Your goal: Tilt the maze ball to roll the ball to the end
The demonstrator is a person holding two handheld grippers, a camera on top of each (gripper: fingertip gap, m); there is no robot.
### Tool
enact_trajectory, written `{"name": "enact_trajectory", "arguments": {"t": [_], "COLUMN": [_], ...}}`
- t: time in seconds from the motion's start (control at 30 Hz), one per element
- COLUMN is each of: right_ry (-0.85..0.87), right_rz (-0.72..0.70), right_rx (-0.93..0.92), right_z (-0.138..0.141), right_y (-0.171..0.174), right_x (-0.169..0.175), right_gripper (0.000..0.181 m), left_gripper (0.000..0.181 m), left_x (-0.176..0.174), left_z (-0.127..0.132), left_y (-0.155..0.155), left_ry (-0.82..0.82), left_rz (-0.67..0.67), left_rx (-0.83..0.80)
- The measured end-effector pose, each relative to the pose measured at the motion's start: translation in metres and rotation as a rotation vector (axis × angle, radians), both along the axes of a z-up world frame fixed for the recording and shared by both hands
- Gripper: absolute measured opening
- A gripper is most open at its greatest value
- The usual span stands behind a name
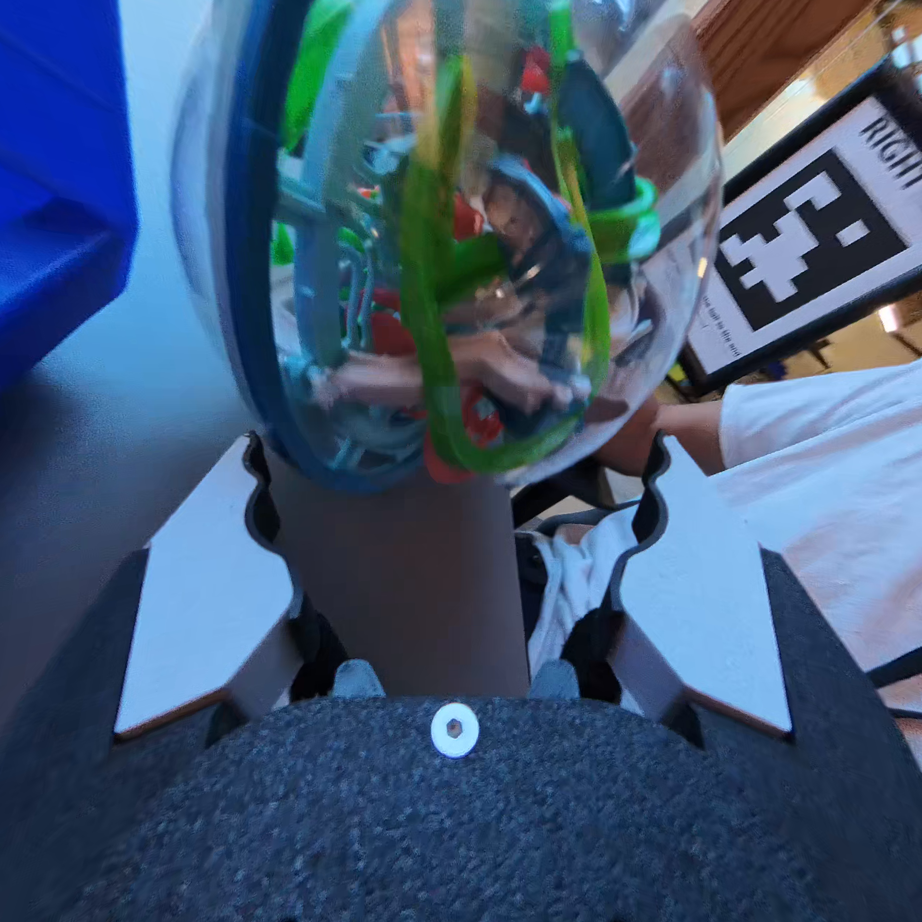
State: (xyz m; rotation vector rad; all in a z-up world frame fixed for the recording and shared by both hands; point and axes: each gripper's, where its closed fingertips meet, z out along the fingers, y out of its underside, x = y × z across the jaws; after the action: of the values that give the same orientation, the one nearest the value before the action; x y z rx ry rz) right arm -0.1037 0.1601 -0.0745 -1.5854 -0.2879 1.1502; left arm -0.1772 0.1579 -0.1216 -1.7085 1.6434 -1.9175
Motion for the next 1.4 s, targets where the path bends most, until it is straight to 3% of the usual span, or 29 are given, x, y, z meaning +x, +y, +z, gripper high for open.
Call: {"name": "enact_trajectory", "arguments": {"t": [0.1,0.3,0.37,0.47,0.57,0.63,0.7,0.77,0.97,1.17,1.27,1.4], "right_ry": [-0.019,-0.24,-0.223,-0.299,-0.485,-0.615,-0.728,-0.788,-0.87,-1.014,-1.057,-0.972], "right_rz": [-0.077,-0.056,-0.08,-0.078,-0.033,0.01,0.045,0.067,0.1,0.089,0.091,0.143], "right_rx": [0.102,0.009,0.051,0.251,0.607,0.736,0.84,0.935,1.237,1.387,1.354,1.423], "right_z": [0.008,-0.002,0.016,0.078,0.177,0.226,0.256,0.274,0.289,0.284,0.287,0.296], "right_y": [0.006,-0.013,-0.016,-0.024,-0.051,-0.071,-0.089,-0.109,-0.165,-0.175,-0.162,-0.175], "right_x": [-0.001,-0.012,-0.017,-0.036,-0.079,-0.111,-0.138,-0.162,-0.221,-0.252,-0.266,-0.27], "right_gripper": [0.152,0.155,0.155,0.155,0.155,0.155,0.155,0.155,0.155,0.155,0.155,0.155], "left_gripper": [0.158,0.154,0.154,0.154,0.154,0.154,0.153,0.153,0.154,0.153,0.153,0.153], "left_x": [0.015,0.014,0.01,-0.005,-0.036,-0.062,-0.087,-0.109,-0.164,-0.195,-0.21,-0.209], "left_z": [0.001,0.009,0.024,0.08,0.168,0.218,0.251,0.269,0.292,0.295,0.3,0.304], "left_y": [0.001,-0.005,-0.008,-0.012,-0.026,-0.04,-0.055,-0.07,-0.114,-0.118,-0.108,-0.115], "left_ry": [0.001,-0.068,-0.106,-0.222,-0.45,-0.566,-0.659,-0.715,-0.855,-0.927,-0.923,-0.959], "left_rz": [0.018,0.026,0.041,0.064,0.117,0.159,0.201,0.221,0.258,0.276,0.296,0.296], "left_rx": [-0.004,0.063,0.073,0.239,0.546,0.691,0.81,0.902,1.168,1.358,1.36,1.341]}}
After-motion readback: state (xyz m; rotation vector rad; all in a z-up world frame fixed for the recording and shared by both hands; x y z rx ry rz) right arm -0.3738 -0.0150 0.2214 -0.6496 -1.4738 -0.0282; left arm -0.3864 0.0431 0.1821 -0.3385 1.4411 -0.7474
